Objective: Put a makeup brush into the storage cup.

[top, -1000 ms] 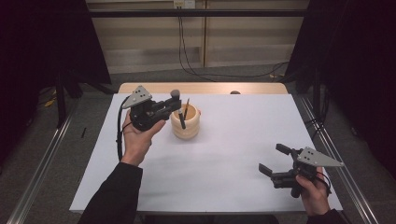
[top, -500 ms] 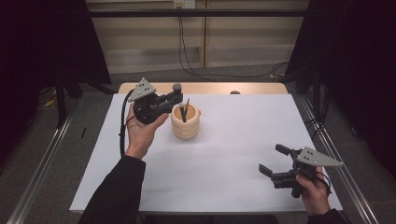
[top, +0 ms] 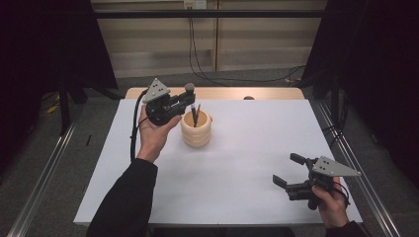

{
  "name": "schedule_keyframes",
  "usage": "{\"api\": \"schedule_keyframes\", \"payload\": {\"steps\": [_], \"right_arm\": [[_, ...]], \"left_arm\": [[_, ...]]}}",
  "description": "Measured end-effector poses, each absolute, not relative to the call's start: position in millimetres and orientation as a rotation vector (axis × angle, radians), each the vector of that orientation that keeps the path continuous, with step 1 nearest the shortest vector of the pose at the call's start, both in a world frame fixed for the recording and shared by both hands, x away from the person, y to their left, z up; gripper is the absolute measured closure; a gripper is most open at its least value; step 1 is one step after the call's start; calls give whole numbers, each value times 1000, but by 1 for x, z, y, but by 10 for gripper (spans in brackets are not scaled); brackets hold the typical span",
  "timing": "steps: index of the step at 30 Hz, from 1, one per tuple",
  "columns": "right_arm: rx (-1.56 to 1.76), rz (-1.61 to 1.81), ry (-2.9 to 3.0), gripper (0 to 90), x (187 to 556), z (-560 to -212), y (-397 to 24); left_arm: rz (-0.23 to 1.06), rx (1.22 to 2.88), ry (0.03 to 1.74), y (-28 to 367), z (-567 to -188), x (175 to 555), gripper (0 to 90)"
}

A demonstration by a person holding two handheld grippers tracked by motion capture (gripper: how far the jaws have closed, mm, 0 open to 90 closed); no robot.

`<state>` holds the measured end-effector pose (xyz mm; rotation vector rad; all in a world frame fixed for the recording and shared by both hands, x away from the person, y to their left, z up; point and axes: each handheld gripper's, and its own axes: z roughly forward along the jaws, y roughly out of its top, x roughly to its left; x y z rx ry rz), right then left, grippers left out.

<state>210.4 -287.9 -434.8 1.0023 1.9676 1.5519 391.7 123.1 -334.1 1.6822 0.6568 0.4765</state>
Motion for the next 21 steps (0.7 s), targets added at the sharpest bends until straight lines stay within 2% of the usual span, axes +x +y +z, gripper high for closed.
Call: {"api": "schedule_keyframes", "payload": {"steps": [21], "right_arm": [[998, 1552, 1977, 2, 210, -436, -286]], "left_arm": [[486, 1735, 699, 111, -357, 412, 777]]}}
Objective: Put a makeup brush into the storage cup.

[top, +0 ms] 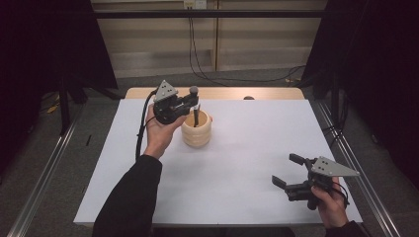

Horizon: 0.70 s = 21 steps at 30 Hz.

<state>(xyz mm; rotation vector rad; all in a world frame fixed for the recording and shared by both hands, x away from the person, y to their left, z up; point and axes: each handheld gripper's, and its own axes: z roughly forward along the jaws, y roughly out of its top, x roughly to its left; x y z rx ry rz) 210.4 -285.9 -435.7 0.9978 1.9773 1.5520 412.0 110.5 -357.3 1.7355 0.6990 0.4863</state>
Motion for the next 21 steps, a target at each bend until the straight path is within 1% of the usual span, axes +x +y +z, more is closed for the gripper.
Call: {"api": "schedule_keyframes", "payload": {"steps": [15, 21], "right_arm": [[993, 1555, 1982, 0, 210, -435, -287], [998, 1550, 1977, 2, 210, -436, -286]], "left_arm": [[477, 1756, 735, 111, -376, 412, 776], [463, 1772, 719, 110, -383, 413, 776]]}}
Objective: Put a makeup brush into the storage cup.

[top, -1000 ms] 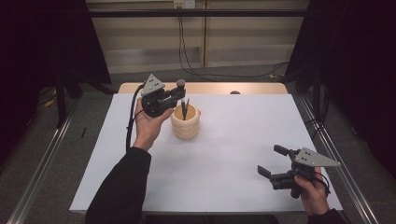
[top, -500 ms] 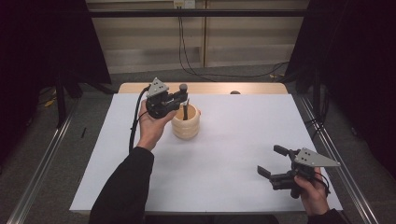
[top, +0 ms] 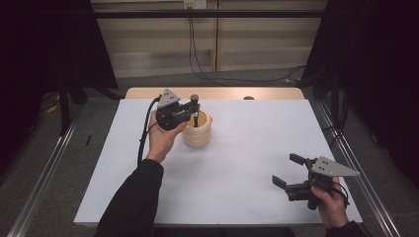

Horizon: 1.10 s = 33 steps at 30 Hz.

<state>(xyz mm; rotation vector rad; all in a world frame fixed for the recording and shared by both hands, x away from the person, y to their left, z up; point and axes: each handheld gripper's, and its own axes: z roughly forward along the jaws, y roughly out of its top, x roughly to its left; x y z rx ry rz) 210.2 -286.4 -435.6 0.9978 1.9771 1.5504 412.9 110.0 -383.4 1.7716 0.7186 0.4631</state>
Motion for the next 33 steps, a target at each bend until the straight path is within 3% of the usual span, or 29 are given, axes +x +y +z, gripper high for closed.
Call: {"api": "schedule_keyframes", "payload": {"steps": [17, 33], "right_arm": [[1001, 1557, 1980, 2, 210, -436, -287], [1009, 1559, 1980, 4, 211, -436, -287]], "left_arm": [[455, 1772, 769, 111, -400, 410, 768], [425, 1752, 759, 112, -403, 410, 639]]}}
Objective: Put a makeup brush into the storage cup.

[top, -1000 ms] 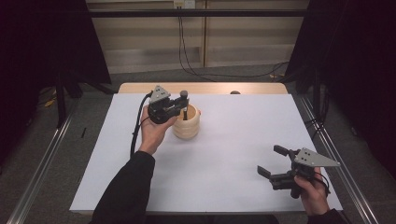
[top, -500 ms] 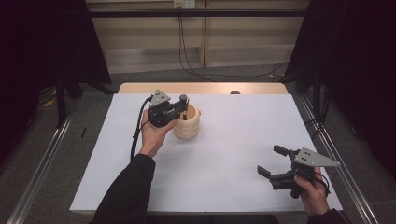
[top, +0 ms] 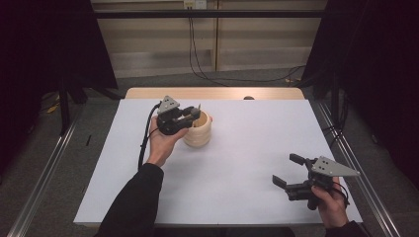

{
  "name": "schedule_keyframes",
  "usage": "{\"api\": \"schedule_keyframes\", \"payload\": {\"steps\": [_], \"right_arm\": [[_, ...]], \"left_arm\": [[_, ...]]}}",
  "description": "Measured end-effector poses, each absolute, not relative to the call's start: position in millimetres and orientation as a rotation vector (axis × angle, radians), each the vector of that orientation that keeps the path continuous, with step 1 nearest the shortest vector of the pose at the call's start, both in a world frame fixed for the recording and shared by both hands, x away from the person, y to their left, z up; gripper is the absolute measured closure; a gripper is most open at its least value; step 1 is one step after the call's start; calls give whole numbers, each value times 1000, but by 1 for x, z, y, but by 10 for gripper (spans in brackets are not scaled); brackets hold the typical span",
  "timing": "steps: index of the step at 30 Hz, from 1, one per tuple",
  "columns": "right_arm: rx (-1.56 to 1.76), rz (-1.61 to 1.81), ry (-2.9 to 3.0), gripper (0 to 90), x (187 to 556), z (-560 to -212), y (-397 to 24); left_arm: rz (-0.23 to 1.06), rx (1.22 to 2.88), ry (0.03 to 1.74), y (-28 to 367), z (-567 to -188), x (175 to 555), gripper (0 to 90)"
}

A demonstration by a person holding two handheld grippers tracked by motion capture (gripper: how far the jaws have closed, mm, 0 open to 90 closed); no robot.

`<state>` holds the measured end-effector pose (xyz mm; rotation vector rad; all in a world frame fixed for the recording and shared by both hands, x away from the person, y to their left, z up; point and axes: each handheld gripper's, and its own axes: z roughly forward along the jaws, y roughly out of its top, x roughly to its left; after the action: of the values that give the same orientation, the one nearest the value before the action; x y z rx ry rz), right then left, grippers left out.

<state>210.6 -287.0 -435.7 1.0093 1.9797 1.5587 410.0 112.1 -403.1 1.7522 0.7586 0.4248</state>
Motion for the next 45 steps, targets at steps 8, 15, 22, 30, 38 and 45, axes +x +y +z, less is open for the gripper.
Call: {"api": "schedule_keyframes", "payload": {"steps": [8, 15, 22, 30, 38, 45], "right_arm": [[1009, 1559, 1981, 4, 211, -436, -288], [1023, 1556, 1968, 3, 212, -437, -288], [1030, 1554, 1978, 4, 214, -439, -289], [1032, 1563, 1984, 4, 216, -439, -288], [1029, 1553, 1982, 3, 217, -440, -289], [1039, 1547, 1964, 3, 216, -439, -289]], "left_arm": [[433, 1711, 822, 112, -402, 410, 366], [464, 1698, 847, 115, -401, 412, 176], [467, 1697, 852, 117, -401, 413, 34], [462, 1706, 830, 119, -398, 411, 16], [459, 1718, 824, 126, -392, 405, 23], [479, 1709, 812, 128, -391, 392, 21]]}}
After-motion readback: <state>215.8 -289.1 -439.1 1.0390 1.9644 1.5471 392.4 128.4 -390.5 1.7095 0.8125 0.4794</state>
